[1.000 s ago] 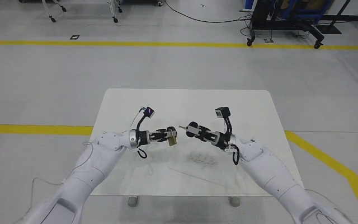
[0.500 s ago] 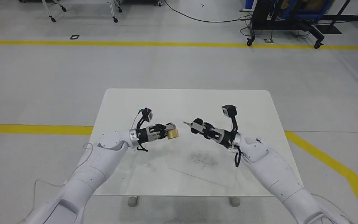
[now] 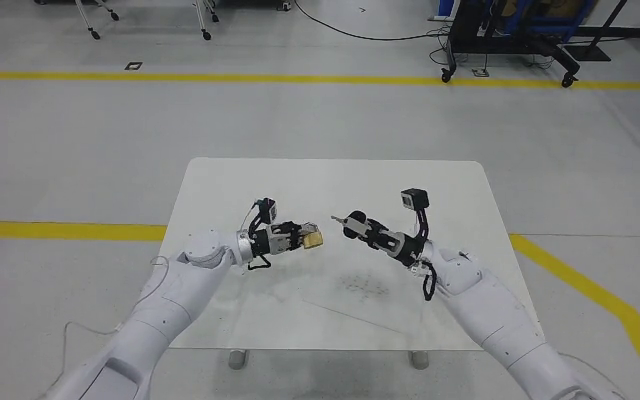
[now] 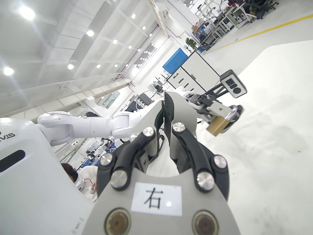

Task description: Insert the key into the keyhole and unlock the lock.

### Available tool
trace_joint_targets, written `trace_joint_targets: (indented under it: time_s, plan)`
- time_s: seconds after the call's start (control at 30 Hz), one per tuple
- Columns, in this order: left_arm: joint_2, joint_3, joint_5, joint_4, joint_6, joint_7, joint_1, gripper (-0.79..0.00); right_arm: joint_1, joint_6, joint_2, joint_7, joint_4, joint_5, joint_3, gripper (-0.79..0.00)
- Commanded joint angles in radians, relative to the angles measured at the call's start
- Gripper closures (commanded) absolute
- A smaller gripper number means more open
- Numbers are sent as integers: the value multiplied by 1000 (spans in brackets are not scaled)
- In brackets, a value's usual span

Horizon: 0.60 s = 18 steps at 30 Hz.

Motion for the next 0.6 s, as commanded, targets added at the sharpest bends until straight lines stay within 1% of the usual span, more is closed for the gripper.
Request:
trace_joint_targets:
  time_s: [0.0,0.03,0.1,0.13,0.17,0.23,0.33,0.43,0.47,0.57]
  plan:
    - [-2,9,-23,23,197,42,-28,0,7,-40,7,2,-14,-103,33,0]
    - [-6,18,-38,36,276,48,-30,0,8,-54,12,-2,-27,-160,57,0]
    - [-14,27,-38,41,339,74,-49,0,-5,-91,23,-11,-75,-281,106,0]
    - [-19,33,-45,46,388,77,-56,0,-16,-102,29,-13,-105,-348,133,0]
    - [-23,37,-47,45,412,82,-67,0,-28,-102,35,-13,-149,-419,158,0]
    - [-31,51,-42,53,494,107,-90,0,-62,-102,46,-25,-228,-562,215,0]
    - [-42,62,-23,44,526,148,-121,0,-109,-91,57,-40,-355,-793,284,0]
    - [-48,59,-20,26,488,149,-132,0,-152,-9,61,-44,-481,-1039,305,0]
    - [-48,59,-20,26,488,149,-132,0,-160,6,60,-51,-502,-1073,302,0]
    - [-48,59,-20,26,488,149,-132,0,-160,6,60,-51,-502,-1073,302,0]
